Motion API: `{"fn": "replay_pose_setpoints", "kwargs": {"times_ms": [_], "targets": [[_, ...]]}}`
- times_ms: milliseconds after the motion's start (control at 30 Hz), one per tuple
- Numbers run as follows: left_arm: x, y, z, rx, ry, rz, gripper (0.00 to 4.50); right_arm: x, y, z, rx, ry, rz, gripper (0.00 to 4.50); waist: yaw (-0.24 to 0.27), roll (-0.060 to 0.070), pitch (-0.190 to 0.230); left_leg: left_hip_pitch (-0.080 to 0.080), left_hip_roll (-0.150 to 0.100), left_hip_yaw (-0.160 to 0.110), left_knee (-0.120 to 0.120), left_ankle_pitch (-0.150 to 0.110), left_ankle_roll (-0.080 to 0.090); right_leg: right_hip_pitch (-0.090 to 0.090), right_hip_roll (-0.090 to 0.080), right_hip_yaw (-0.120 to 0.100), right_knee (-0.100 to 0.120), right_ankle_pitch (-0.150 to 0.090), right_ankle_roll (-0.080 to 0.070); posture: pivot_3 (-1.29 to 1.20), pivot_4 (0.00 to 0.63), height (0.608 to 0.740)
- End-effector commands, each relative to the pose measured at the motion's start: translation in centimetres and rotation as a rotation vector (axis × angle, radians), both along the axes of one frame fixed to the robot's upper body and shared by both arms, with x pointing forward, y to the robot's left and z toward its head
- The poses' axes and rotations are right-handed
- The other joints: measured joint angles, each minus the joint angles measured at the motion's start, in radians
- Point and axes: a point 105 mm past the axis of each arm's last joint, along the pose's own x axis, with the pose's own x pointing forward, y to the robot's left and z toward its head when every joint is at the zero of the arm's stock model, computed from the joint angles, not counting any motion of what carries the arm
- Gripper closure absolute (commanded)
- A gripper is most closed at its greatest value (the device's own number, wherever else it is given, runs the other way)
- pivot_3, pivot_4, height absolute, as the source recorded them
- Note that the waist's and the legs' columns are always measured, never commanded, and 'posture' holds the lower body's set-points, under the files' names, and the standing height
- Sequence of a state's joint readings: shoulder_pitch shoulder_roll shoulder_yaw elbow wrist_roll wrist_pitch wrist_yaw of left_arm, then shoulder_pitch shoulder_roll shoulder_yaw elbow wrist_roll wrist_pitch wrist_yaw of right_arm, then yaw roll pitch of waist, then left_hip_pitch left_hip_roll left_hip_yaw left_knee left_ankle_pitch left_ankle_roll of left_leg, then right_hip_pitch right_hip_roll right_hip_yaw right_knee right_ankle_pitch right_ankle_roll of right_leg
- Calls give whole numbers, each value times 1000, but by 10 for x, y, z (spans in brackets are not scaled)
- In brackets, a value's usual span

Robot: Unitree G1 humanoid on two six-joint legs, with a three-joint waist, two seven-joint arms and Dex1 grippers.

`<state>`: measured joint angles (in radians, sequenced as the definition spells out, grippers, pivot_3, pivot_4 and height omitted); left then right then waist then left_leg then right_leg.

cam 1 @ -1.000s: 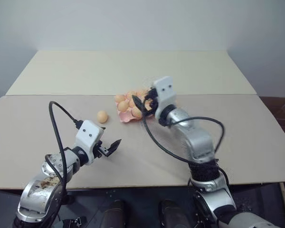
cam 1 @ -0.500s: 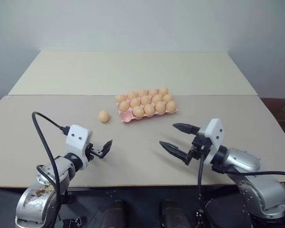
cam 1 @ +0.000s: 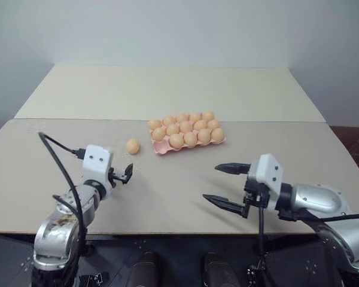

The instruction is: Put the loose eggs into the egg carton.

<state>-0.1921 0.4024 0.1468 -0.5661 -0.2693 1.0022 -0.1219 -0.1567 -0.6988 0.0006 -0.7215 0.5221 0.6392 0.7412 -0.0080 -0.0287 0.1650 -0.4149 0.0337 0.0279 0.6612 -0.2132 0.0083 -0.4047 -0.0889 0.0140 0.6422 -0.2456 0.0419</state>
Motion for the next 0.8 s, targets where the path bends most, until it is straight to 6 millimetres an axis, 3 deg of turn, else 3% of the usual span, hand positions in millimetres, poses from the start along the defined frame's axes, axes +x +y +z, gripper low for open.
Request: {"fn": "replay_pose_setpoints", "kwargs": {"times_ms": [33,767,800], "targets": [[12,-3,3,-9,-1,15,11,2,6,9,5,-70,0,0,0,0,0,0,0,0,0,0,0,0,0,0,0,0,0,0,150,740],[76,-10,5,-144,74,13,11,6,25,22,12,-140,52,0,1,-1,0,0,-1,0,0,0,0,0,-1,0,1,0,1,0,150,740],[77,-12,4,-144,75,10,187,6,25,22,12,-141,53,0,1,-1,0,0,-1,0,0,0,0,0,-1,0,1,0,1,0,150,740]]}}
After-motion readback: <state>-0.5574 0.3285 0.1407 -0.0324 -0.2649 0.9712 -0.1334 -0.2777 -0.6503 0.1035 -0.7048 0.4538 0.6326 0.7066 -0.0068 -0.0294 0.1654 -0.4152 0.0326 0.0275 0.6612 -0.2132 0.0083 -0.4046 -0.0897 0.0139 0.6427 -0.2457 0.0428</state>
